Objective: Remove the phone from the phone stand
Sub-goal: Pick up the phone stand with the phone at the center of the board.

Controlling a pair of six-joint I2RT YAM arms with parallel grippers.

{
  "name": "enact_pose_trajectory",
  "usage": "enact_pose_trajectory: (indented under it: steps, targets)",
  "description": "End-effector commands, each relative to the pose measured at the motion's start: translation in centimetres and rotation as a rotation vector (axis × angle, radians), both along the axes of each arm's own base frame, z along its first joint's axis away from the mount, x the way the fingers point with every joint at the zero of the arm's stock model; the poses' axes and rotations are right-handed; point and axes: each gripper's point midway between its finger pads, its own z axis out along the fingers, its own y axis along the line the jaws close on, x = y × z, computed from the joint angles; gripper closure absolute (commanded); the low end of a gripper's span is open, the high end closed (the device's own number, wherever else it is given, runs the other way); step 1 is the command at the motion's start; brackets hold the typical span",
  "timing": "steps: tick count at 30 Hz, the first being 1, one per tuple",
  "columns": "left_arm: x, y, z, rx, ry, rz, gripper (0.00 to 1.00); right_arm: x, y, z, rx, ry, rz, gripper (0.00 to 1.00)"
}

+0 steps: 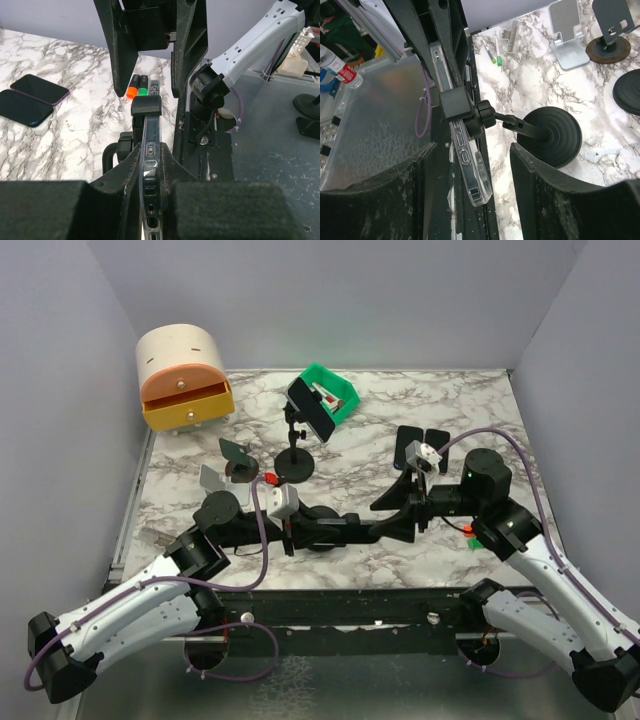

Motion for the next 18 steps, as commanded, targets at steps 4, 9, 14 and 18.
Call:
enact_pose_trajectory:
  steps: [4, 9, 14, 18]
  targets:
    - [-0.9, -0.1, 6.9, -0.164, -0.167, -0.052, 1.0, -0.1, 0.4, 0.3, -0.021, -0.018, 0.015, 0.41]
    - [-0.7, -0.3, 7.5, -0.167, -0.169, -0.052, 1.0, -0.6, 0.6, 0.0, -0.029, -0.003, 0.036, 0.42]
    - [-0.4, -0.4, 8.0, -0.178, -0.172, -0.041, 1.0, -0.2, 0.8, -0.8, -0.056, 0.017, 0.014, 0.45]
    - [-0.3, -0.5, 8.2, -0.191, -0.167, -0.032, 1.0, 0.2, 0.9, -1.3, -0.07, 0.033, -0.008, 0.57]
